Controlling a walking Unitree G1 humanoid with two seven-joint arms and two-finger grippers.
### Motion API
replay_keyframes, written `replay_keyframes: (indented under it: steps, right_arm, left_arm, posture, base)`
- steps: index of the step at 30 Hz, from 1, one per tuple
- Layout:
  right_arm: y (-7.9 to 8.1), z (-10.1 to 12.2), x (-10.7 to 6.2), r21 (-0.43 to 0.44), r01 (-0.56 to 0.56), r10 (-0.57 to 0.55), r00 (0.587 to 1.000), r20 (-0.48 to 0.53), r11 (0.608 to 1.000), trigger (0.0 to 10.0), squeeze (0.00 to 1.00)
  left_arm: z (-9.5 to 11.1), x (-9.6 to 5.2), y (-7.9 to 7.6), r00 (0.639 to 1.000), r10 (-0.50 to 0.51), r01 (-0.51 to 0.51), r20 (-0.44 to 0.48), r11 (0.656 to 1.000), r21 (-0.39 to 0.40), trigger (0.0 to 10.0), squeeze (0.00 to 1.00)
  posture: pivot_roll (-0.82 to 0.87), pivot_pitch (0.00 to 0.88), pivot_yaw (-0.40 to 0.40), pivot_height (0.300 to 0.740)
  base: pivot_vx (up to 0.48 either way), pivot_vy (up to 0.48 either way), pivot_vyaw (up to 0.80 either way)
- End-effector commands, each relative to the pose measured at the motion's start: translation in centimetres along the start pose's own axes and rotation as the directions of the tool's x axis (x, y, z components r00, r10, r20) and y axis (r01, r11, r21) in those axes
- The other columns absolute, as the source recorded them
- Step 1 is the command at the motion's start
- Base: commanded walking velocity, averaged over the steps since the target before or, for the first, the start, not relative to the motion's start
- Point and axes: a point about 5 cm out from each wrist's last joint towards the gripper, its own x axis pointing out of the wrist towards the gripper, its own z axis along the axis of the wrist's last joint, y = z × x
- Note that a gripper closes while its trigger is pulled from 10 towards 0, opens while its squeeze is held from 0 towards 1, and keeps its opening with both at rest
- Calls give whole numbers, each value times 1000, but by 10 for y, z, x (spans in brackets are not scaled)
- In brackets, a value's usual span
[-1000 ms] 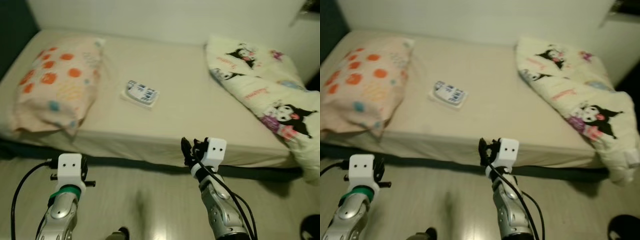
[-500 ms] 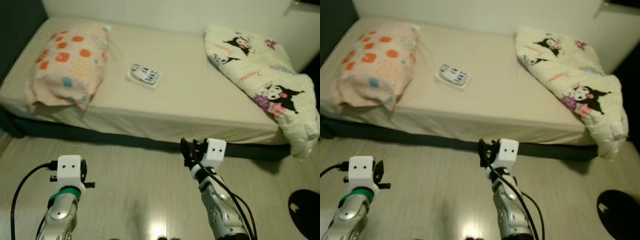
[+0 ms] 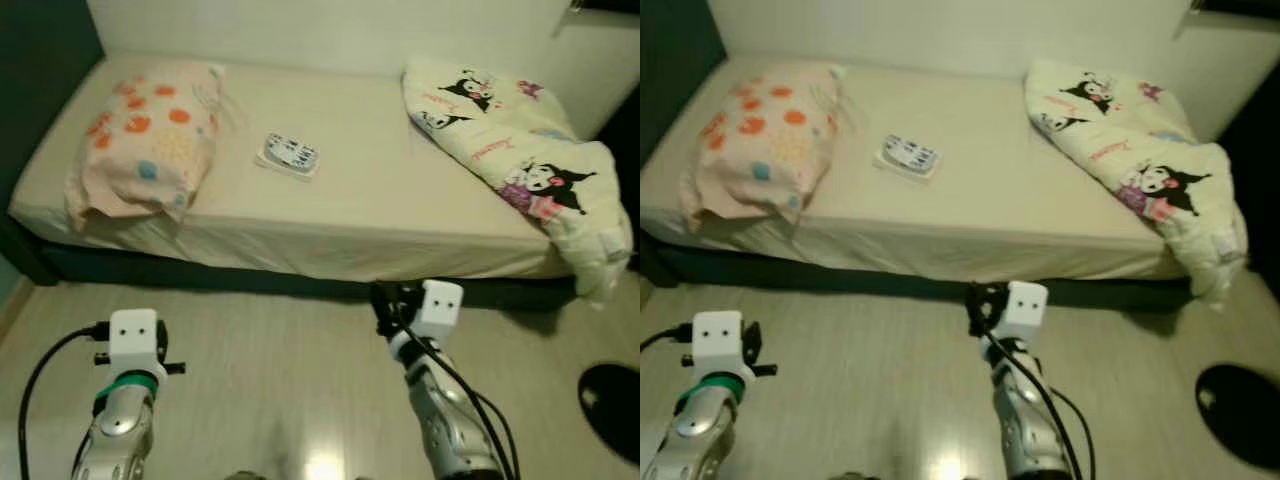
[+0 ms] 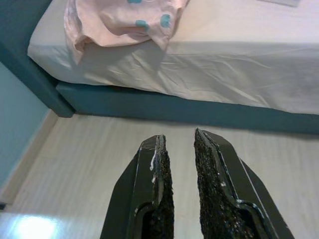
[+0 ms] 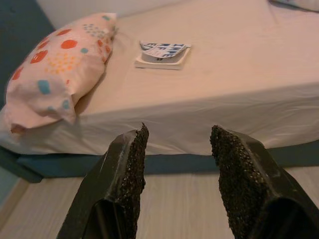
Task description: Clean up the room
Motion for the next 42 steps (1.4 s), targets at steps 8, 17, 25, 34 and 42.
replay_keyframes:
  steps: [8, 17, 25, 34, 42]
  right_arm:
    - [-5, -3, -2, 4, 25, -25, 1000, -9, 1000, 10000, 0]
    - [-4, -3, -2, 4, 19, -19, 1000, -6, 1000, 10000, 0]
    - [-8, -5, -3, -7, 46, -46, 999, -14, 999, 10000, 0]
    - [-6, -3, -1, -14, 38, -38, 999, -7, 999, 10000, 0]
    - [-4, -2, 0, -17, 28, -28, 1000, -2, 999, 10000, 0]
  left_arm:
    - [-6, 0, -5, 1000, -4, 4, -31, 1000, 15, 10000, 0]
    - [-6, -1, -3, 1000, -5, 6, -28, 1000, 30, 10000, 0]
    - [-7, -1, -1, 1000, -3, 4, -31, 999, 38, 10000, 0]
    - [-8, 0, 1, 999, 8, -6, -35, 998, 60, 10000, 0]
    - [-8, 2, 1, 999, 8, -5, -36, 998, 68, 10000, 0]
  posture:
    - [119, 99, 16, 740]
    - [121, 93, 18, 740]
    - [126, 94, 19, 740]
    - [126, 94, 19, 740]
    - [125, 80, 15, 740]
  base:
    - [406, 252, 0]
    - [401, 262, 0]
    - [401, 262, 0]
    - [395, 143, 0]
    - [402, -256, 0]
